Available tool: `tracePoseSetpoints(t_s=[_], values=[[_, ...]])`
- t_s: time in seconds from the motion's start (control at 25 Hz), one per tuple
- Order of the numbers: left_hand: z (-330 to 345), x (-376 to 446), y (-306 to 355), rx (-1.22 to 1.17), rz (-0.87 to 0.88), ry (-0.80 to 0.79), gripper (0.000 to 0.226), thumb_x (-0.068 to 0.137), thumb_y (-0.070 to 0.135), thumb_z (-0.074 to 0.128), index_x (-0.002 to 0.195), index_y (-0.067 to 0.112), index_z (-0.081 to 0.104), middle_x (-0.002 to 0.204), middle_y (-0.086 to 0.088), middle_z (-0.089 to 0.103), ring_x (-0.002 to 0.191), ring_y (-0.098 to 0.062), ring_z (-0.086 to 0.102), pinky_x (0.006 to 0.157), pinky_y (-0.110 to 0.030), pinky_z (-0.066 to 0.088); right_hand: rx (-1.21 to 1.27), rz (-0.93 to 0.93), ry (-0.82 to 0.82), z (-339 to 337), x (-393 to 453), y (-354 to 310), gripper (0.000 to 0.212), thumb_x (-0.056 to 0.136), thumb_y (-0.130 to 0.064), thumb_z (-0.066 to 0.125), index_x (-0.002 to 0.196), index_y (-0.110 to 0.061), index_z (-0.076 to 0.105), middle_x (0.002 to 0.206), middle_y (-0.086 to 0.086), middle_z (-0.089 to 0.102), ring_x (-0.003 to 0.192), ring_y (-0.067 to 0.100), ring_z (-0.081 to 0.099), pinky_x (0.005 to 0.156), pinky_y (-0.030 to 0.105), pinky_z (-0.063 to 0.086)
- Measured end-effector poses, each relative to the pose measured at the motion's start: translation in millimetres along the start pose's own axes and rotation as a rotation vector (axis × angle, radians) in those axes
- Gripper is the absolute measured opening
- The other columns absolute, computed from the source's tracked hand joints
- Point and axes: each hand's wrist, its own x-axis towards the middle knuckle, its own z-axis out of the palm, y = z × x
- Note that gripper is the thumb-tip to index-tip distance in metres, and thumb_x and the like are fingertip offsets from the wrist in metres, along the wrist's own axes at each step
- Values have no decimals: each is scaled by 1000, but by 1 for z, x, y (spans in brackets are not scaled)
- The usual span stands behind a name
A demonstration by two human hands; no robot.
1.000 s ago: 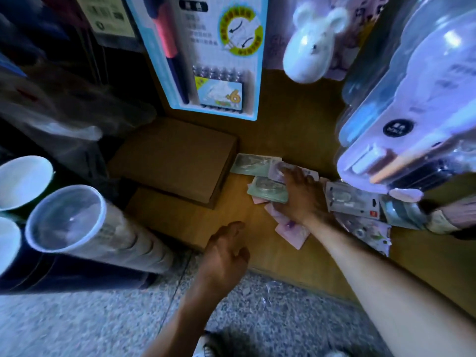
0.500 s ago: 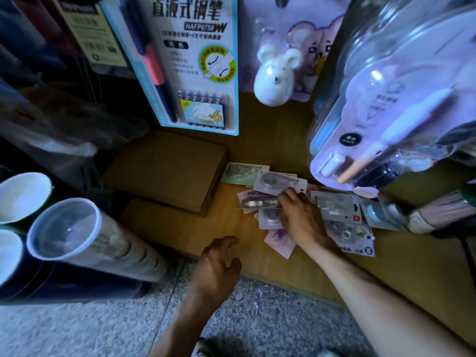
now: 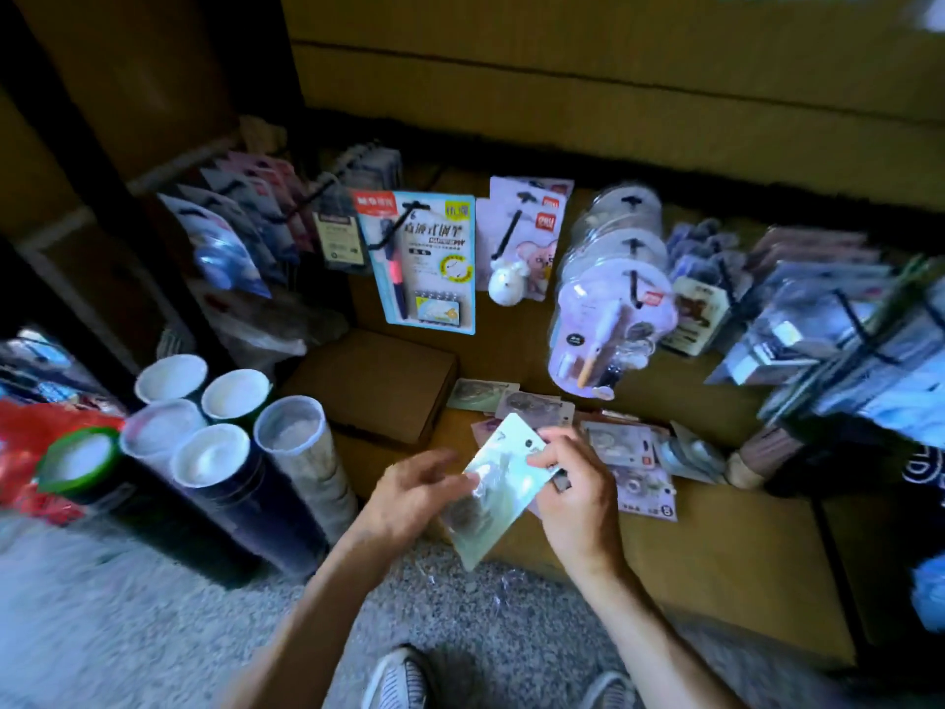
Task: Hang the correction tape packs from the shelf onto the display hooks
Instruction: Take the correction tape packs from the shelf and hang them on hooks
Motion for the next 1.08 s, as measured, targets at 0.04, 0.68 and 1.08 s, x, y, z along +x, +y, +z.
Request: tracePoseSetpoints(t_s=[0.04,0.68,1.08], values=[[-7,-16,8,4,42,-60,54,61,46,82,106,18,73,99,-6,73,91,-18,68,87,-41,53,45,24,20,-8,0,-19,46,65,22,59,81,-20,58,93,-17,62,89,-4,58,69,8,42],[7,-117,162,-171,560,95,10,89,21,66,87,14,72,85,-10,75,74,-16,68,67,-29,52,681,424,-146,-133,43,-185,45,84,-5,72,122,-22,55,104,3,75,90,18,74,72,42,59],[1,-114,193,-477,389,131,19,85,13,63,99,19,74,93,-3,76,83,-19,68,67,-28,47,630,305,-123,-170,71,-187,28,87,-6,67,112,-16,62,101,5,75,88,26,74,55,36,55]])
